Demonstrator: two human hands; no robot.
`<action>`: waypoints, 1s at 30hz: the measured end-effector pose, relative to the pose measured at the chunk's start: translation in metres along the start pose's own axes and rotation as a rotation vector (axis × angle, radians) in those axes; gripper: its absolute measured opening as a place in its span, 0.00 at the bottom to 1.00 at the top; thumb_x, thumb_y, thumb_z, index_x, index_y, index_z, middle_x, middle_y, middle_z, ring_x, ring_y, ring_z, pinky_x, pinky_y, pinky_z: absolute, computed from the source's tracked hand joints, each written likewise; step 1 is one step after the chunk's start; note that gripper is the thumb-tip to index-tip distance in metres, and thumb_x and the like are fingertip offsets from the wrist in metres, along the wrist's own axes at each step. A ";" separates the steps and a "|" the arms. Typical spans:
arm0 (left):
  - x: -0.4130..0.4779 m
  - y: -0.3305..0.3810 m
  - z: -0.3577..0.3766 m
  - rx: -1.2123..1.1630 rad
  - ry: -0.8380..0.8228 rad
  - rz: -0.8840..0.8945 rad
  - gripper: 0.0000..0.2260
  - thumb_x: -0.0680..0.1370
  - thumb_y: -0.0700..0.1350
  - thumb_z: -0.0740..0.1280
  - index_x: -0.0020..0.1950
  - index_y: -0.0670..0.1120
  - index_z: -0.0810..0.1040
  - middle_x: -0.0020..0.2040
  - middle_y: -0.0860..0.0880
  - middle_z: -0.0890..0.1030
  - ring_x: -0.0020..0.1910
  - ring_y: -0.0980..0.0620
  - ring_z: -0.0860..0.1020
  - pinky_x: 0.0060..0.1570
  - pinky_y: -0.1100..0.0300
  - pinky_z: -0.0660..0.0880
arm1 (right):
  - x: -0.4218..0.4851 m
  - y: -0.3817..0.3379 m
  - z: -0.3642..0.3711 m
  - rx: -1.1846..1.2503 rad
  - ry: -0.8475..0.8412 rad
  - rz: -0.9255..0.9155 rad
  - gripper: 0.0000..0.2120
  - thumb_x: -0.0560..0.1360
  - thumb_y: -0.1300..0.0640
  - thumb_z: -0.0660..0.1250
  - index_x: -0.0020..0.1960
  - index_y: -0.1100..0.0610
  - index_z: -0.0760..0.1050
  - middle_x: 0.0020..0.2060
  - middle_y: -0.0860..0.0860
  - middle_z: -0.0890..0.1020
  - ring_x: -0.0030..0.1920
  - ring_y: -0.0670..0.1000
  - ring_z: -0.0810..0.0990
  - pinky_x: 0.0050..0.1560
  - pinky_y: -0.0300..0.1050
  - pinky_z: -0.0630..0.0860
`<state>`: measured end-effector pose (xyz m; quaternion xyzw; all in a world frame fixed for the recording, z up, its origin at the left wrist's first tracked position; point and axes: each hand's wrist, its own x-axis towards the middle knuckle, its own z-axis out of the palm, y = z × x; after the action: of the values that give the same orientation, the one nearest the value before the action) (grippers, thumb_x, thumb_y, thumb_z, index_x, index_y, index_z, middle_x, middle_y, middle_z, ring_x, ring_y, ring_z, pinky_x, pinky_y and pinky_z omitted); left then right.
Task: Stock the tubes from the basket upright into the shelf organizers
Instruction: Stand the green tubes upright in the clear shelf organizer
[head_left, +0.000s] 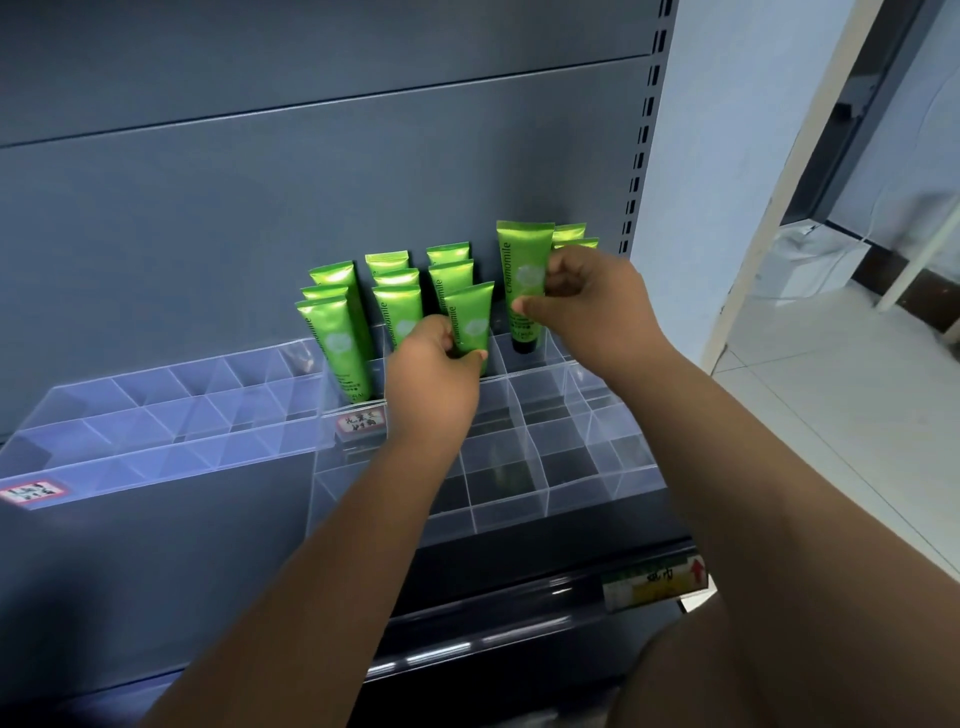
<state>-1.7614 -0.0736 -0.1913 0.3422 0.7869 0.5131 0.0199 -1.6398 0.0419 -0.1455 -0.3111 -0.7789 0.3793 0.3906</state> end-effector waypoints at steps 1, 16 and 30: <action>0.001 0.001 0.000 0.025 0.003 -0.003 0.12 0.74 0.41 0.75 0.42 0.39 0.72 0.36 0.47 0.73 0.33 0.51 0.67 0.33 0.57 0.64 | 0.000 0.003 0.000 -0.007 -0.008 0.008 0.17 0.68 0.57 0.80 0.34 0.55 0.71 0.28 0.44 0.76 0.30 0.44 0.71 0.37 0.40 0.70; -0.005 -0.001 0.005 0.200 0.055 0.077 0.02 0.79 0.38 0.67 0.50 0.43 0.79 0.46 0.44 0.84 0.46 0.43 0.81 0.44 0.53 0.77 | -0.007 0.019 -0.002 -0.174 -0.025 0.098 0.12 0.69 0.57 0.80 0.40 0.60 0.77 0.35 0.52 0.81 0.36 0.50 0.77 0.38 0.42 0.73; -0.015 0.003 0.003 0.135 0.159 0.079 0.09 0.80 0.38 0.67 0.59 0.39 0.81 0.48 0.42 0.85 0.47 0.42 0.82 0.47 0.53 0.77 | -0.006 0.016 0.003 -0.259 -0.047 0.110 0.07 0.71 0.57 0.76 0.43 0.59 0.80 0.39 0.53 0.84 0.43 0.54 0.82 0.44 0.45 0.76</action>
<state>-1.7478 -0.0791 -0.1950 0.3319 0.8046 0.4848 -0.0857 -1.6366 0.0450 -0.1625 -0.3925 -0.8120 0.3035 0.3075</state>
